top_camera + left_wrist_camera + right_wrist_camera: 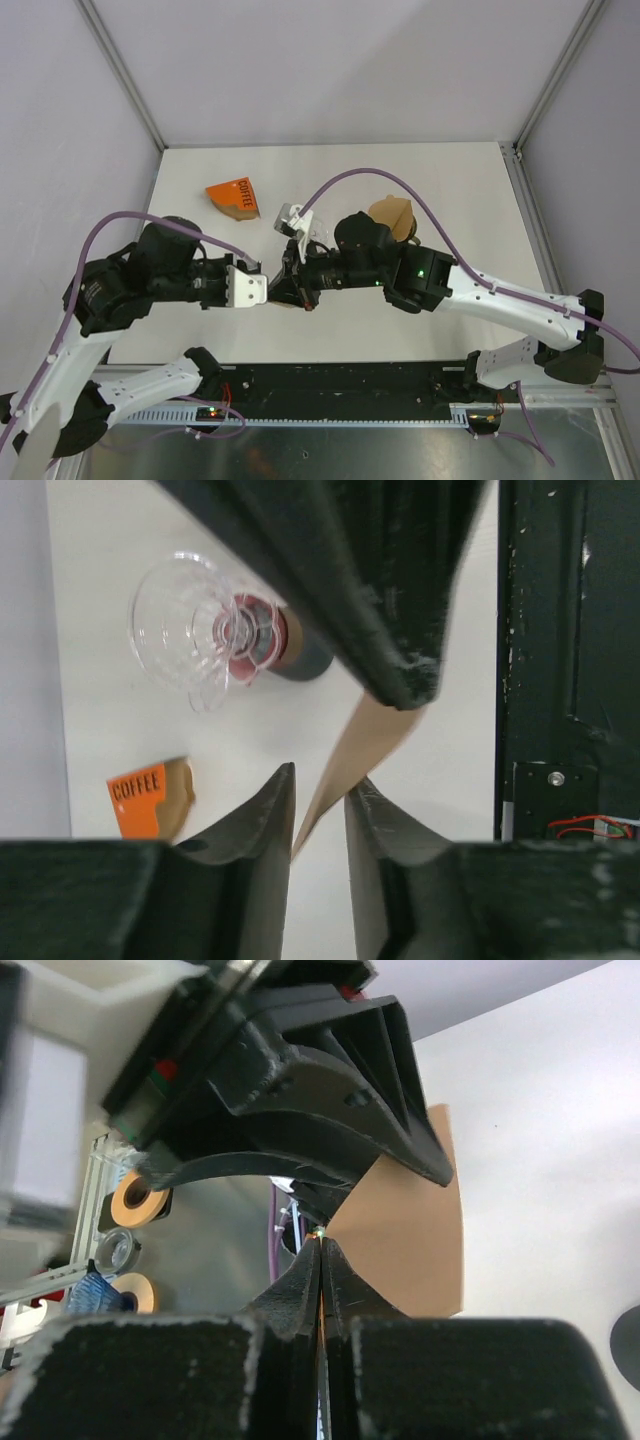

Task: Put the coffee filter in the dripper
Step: Place the coffee filter in the coffee dripper.

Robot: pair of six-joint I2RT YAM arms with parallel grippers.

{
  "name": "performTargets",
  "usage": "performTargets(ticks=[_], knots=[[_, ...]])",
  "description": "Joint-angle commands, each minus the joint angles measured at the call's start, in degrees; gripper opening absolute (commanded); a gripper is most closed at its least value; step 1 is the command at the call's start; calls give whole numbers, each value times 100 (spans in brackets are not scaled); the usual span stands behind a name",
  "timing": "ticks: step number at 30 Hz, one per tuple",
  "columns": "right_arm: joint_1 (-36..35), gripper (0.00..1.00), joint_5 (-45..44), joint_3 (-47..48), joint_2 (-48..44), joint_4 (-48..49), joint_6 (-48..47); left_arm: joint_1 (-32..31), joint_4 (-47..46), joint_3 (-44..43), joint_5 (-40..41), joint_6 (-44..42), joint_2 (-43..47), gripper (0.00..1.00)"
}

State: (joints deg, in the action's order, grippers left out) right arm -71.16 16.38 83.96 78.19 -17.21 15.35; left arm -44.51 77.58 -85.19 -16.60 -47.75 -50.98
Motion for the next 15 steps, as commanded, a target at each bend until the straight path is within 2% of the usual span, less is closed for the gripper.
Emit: performTargets(ticks=[1,4,7,9,15], knots=[[3,0,-161,-5,-148,233,-110,-53,125,-365,-718,29,115,39],[5,0,-270,-91,-277,218,-188,-49,119,-594,-1082,193,153,56],[-6,0,-275,-154,-373,203,-304,-36,113,-776,-1326,388,131,65],[-46,0,-249,-181,-432,203,-425,14,81,-860,-1550,571,84,66],[-172,0,-148,-196,-695,101,-913,431,-179,-1030,-2770,1312,-105,56]])
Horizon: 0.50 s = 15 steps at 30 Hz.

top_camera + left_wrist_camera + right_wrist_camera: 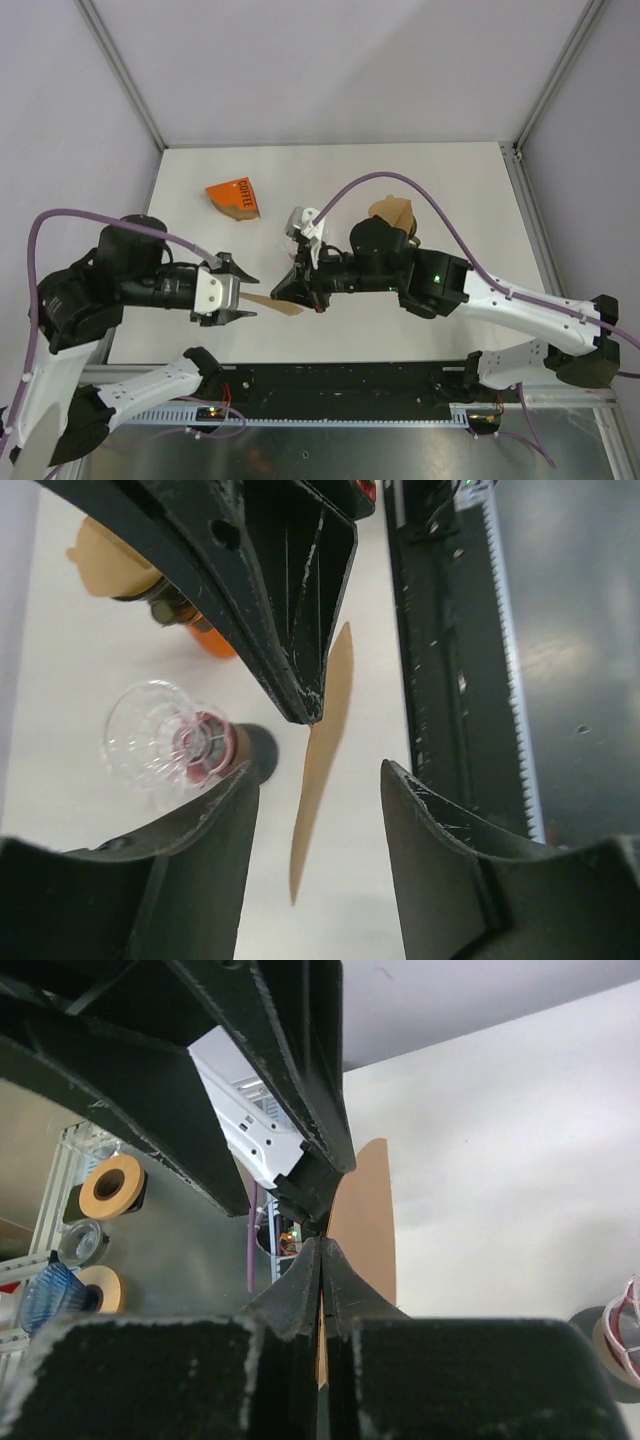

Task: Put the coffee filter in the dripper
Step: Place the coffee filter in the coffee dripper.

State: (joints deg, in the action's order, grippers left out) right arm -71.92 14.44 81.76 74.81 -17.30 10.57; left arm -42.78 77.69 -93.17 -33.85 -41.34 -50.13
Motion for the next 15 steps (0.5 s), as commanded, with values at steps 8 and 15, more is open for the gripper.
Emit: performTargets(ticks=[8,15], knots=[[-350,0,-333,24,-804,-19,-813,636,-387,-810,-1710,1031,-231,43],[-638,0,-1432,25,-892,409,-487,665,-157,-1137,-1886,-154,44,63]])
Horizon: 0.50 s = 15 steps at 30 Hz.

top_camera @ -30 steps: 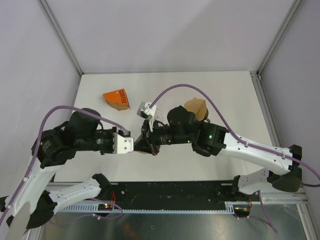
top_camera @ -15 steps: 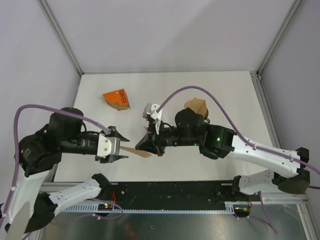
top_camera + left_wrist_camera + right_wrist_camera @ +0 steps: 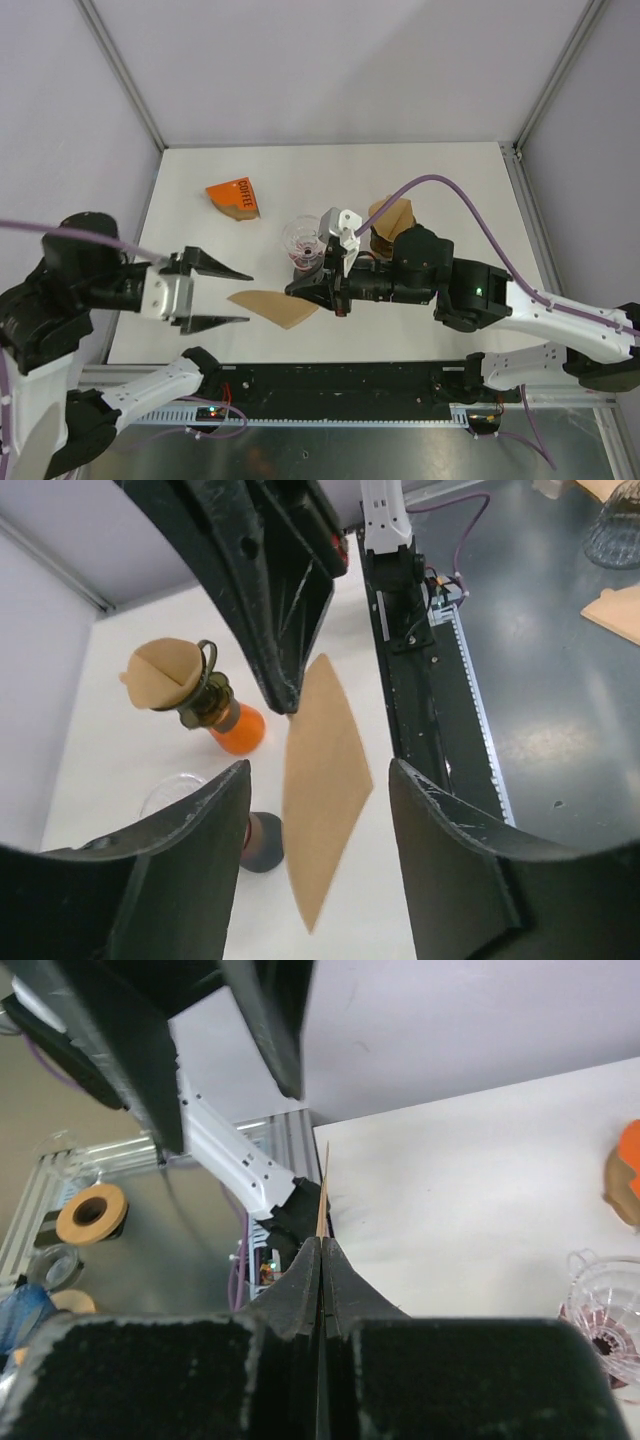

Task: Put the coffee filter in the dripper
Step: Place the coffee filter in the coffee dripper.

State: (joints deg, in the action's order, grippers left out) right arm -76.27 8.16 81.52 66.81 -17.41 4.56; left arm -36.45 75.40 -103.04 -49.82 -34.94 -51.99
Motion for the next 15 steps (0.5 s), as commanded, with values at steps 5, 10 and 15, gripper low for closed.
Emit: performTargets(ticks=[5,10,15], knots=[[-422,0,-1199,46,-43,676,-1,36,109,503,-312,-1813,650,80],[-447,0,-1381,79,46,813,-122,22,-225,879,-160,-1770,720,90],[-464,0,-1454,81,148,921,-114,-7,-636,831,-247,-1239,641,99]])
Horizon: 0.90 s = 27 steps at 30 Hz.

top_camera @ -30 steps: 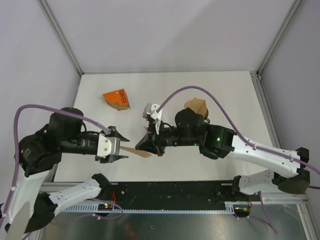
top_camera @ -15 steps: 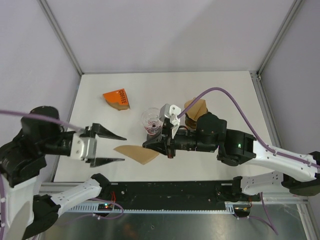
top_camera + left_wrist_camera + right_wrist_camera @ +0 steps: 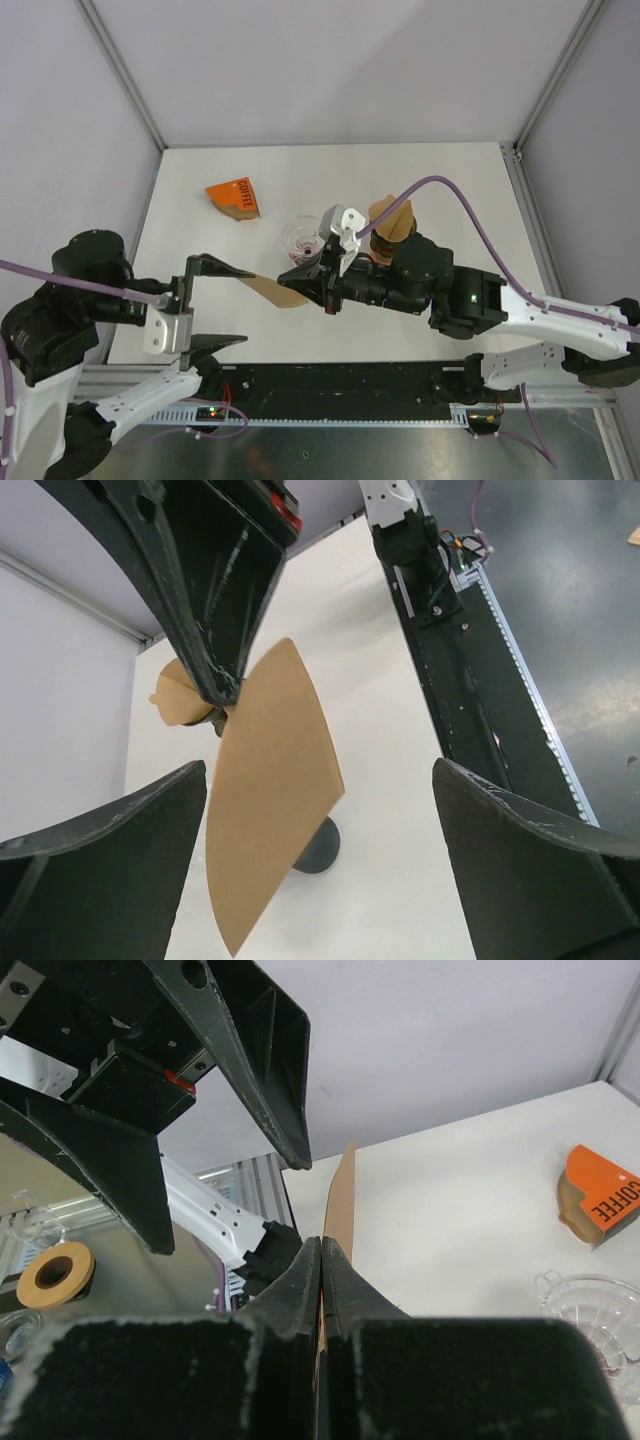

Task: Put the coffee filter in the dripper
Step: Place the coffee filter in the coffee dripper.

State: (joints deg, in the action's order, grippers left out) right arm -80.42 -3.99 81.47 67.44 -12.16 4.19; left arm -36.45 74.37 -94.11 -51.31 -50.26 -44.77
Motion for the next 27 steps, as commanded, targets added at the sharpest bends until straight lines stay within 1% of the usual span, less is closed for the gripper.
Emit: performTargets(ticks=[1,2,8,11,17,22,27], knots=[[-50,0,-258,83,116,442,-76,-9,-588,-90,-103,375,-95,99],[-56,0,-281,85,136,486,-72,-15,-642,-99,-96,428,-112,98],[-65,0,-391,139,242,678,-68,-60,-761,154,-100,587,-86,80],[-67,0,-352,163,278,706,-53,-96,-795,276,25,565,-95,71],[-70,0,-280,163,286,687,-46,-165,-821,239,360,494,-188,69],[-37,0,-298,135,250,679,-57,-175,-819,366,408,470,-179,62],[-14,0,-91,137,271,721,-58,-176,-825,386,545,402,-225,61]])
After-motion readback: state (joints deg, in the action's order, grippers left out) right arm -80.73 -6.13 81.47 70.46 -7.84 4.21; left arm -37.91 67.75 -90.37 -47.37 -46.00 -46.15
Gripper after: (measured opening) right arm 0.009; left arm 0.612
